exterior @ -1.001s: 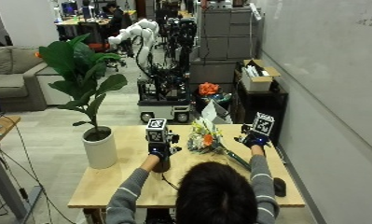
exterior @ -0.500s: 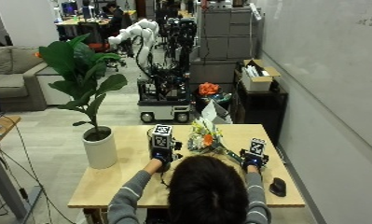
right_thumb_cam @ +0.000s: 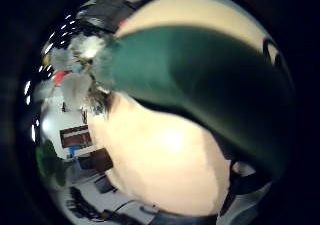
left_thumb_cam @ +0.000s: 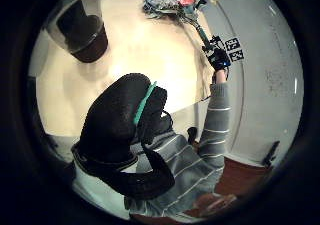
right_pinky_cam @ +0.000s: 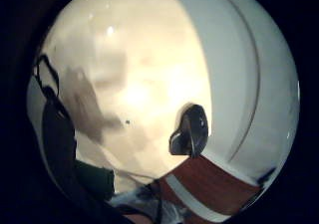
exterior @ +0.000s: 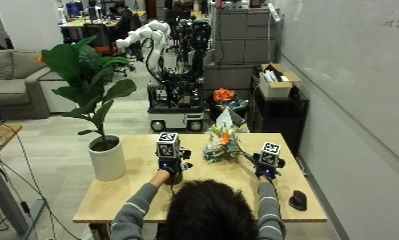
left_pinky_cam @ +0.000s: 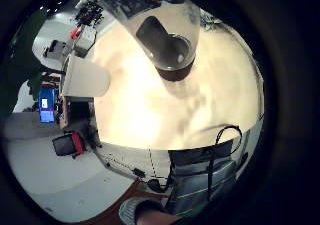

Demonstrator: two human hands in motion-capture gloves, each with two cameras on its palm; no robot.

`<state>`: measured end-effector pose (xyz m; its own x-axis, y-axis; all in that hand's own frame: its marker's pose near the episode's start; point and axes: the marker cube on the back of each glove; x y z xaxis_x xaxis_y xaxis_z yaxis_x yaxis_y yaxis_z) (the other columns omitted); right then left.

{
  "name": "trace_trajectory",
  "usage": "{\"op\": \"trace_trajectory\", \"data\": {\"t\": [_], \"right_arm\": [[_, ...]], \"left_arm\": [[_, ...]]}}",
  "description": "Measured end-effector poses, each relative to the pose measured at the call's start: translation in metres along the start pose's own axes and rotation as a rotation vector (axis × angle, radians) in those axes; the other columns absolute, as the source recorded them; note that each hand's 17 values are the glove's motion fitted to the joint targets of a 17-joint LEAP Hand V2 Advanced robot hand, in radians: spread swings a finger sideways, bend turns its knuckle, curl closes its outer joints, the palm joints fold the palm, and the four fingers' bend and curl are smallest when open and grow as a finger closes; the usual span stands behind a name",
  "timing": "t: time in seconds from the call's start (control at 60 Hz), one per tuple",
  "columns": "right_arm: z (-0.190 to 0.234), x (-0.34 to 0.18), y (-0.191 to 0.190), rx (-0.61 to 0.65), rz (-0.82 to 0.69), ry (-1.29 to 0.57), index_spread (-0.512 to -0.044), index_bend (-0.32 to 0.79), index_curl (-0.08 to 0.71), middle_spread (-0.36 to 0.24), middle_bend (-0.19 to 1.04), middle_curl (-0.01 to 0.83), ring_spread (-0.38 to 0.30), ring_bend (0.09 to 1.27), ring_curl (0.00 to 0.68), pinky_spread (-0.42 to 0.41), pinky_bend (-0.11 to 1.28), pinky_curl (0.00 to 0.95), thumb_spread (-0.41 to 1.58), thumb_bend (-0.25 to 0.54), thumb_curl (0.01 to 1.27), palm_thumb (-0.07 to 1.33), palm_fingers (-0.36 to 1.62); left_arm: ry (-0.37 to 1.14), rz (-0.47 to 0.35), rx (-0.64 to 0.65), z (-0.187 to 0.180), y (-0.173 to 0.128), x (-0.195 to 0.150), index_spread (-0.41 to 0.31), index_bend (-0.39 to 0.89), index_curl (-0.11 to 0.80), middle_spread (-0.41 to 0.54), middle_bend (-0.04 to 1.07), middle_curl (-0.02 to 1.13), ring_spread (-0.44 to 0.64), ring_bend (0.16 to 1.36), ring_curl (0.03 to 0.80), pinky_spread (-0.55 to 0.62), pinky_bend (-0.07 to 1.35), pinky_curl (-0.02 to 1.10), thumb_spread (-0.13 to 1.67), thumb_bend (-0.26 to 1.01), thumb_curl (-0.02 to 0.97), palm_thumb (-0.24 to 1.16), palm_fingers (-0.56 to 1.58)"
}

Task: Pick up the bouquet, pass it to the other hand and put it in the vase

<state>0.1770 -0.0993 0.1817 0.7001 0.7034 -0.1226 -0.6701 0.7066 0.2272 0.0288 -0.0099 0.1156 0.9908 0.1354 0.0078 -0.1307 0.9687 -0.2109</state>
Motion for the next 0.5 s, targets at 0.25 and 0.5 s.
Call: {"op": "trace_trajectory", "data": {"t": [0.25, 0.5], "right_arm": [[-0.075, -0.018, 0.02, 0.079, 0.021, -0.591, -0.211, 0.53, 0.585, -0.153, 0.86, 0.697, -0.185, 1.0, 0.612, -0.22, 0.77, 0.534, 1.1, -0.022, 0.36, 0.87, 1.43], [-0.17, -0.092, 0.059, -0.008, -0.312, -1.442, -0.201, 0.64, 0.645, -0.145, 0.93, 0.727, -0.172, 1.06, 0.631, -0.209, 0.82, 0.572, 1.1, 0.022, 0.36, 0.94, 1.38]], "left_arm": [[0.027, -0.003, 0.034, -0.051, 0.033, 0.0, 0.02, 0.14, 0.281, 0.295, 0.19, 0.33, 0.37, 0.6, 0.261, 0.39, 0.45, 0.33, 1.09, -0.02, 0.286, 0.17, 0.09], [0.23, 0.052, 0.099, -0.108, 0.043, 0.037, 0.02, 0.14, 0.278, 0.273, 0.19, 0.34, 0.35, 0.6, 0.266, 0.38, 0.44, 0.33, 1.1, -0.02, 0.283, 0.17, 0.13]]}}
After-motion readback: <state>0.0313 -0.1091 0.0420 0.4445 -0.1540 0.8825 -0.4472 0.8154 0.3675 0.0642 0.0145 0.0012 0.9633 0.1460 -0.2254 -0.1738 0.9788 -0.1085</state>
